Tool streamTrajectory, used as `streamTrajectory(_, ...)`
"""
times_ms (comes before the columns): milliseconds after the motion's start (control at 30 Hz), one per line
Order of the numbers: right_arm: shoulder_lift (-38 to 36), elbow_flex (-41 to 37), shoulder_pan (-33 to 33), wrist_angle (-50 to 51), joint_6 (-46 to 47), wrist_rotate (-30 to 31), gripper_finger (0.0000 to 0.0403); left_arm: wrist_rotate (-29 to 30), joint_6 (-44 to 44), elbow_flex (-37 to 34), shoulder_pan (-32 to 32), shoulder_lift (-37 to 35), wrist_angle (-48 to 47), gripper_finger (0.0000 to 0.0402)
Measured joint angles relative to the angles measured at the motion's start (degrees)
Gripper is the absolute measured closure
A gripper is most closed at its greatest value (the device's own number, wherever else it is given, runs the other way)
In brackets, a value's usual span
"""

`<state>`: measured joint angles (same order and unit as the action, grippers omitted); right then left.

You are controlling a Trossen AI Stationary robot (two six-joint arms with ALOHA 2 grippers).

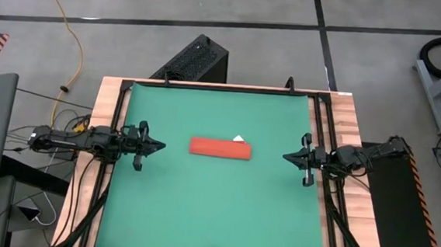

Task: Roll towel into tight, uniform cylinder
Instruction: Return to Home Position

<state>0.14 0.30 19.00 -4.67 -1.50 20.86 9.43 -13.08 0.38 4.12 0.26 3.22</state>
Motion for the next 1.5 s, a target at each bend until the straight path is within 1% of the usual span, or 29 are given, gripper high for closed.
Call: streamTrajectory(1500, 0.0, 0.0, 0.0, 0.0, 0.0, 0.0, 0.0378, 0.0, 0.0, 0.0, 0.0, 0.0, 0.0, 0.0401)
